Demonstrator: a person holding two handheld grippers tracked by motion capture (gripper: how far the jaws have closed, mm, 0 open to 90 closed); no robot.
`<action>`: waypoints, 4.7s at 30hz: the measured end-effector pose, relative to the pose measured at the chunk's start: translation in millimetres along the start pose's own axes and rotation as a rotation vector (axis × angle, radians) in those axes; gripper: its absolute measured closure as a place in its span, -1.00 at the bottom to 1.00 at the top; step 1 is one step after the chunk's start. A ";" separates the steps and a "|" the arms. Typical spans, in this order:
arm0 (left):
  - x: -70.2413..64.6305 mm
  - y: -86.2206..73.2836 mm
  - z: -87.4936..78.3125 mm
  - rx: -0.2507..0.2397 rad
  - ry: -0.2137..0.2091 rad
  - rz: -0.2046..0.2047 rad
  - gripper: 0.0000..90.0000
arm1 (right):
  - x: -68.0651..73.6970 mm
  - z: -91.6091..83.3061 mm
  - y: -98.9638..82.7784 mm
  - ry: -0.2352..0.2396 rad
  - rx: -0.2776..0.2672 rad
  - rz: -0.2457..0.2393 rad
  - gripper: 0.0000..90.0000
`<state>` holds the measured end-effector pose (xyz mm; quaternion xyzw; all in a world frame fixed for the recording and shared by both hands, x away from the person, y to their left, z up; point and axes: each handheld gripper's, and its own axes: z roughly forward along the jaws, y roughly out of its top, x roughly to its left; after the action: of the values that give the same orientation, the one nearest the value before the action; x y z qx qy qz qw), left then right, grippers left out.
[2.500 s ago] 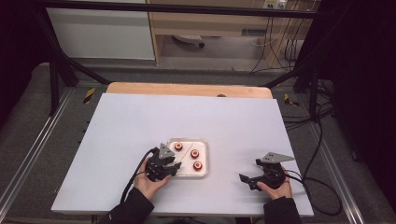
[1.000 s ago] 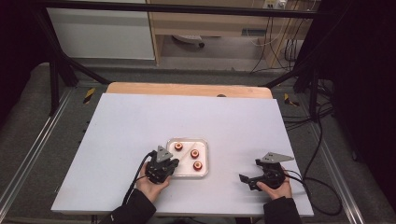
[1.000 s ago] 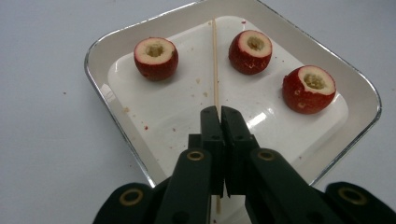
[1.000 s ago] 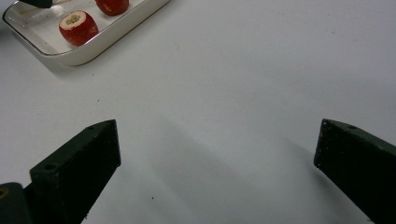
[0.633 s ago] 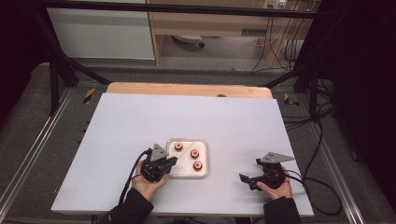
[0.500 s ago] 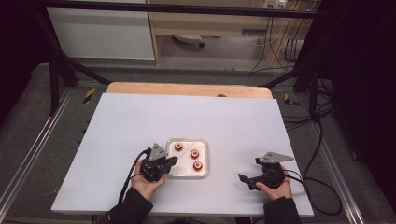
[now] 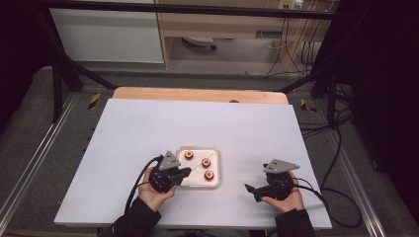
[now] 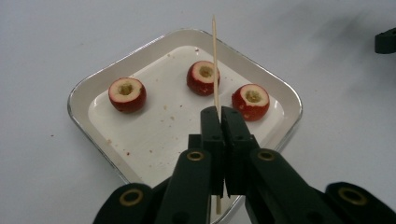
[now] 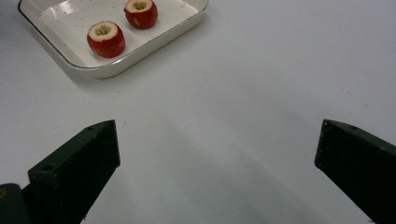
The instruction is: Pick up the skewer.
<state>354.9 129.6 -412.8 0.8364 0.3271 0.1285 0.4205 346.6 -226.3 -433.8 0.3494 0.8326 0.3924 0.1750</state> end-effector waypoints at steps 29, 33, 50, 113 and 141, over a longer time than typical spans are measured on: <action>-29.4 40.3 14.9 0.140 -0.100 0.199 0.97 | 62.5 11.6 57.4 -0.050 0.020 -0.534 -0.51; -35.7 43.9 18.8 0.158 -0.111 0.225 0.97 | 66.0 15.9 56.1 -0.039 0.033 -0.613 -0.38; -59.9 54.7 32.4 0.191 -0.158 0.291 0.97 | 67.2 26.8 43.4 -0.056 0.086 -0.963 0.38; -32.2 34.8 27.7 0.346 -0.039 0.223 0.97 | 45.4 19.7 43.4 -0.146 0.020 -0.644 -0.34; 12.2 -28.2 -37.2 -0.021 0.115 -0.045 0.96 | 22.8 21.6 61.8 0.040 0.099 0.054 -0.94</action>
<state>333.4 172.8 -413.0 0.8157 0.3681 0.1704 0.4124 370.4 -170.7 -399.9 0.3722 0.8445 0.3624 0.1304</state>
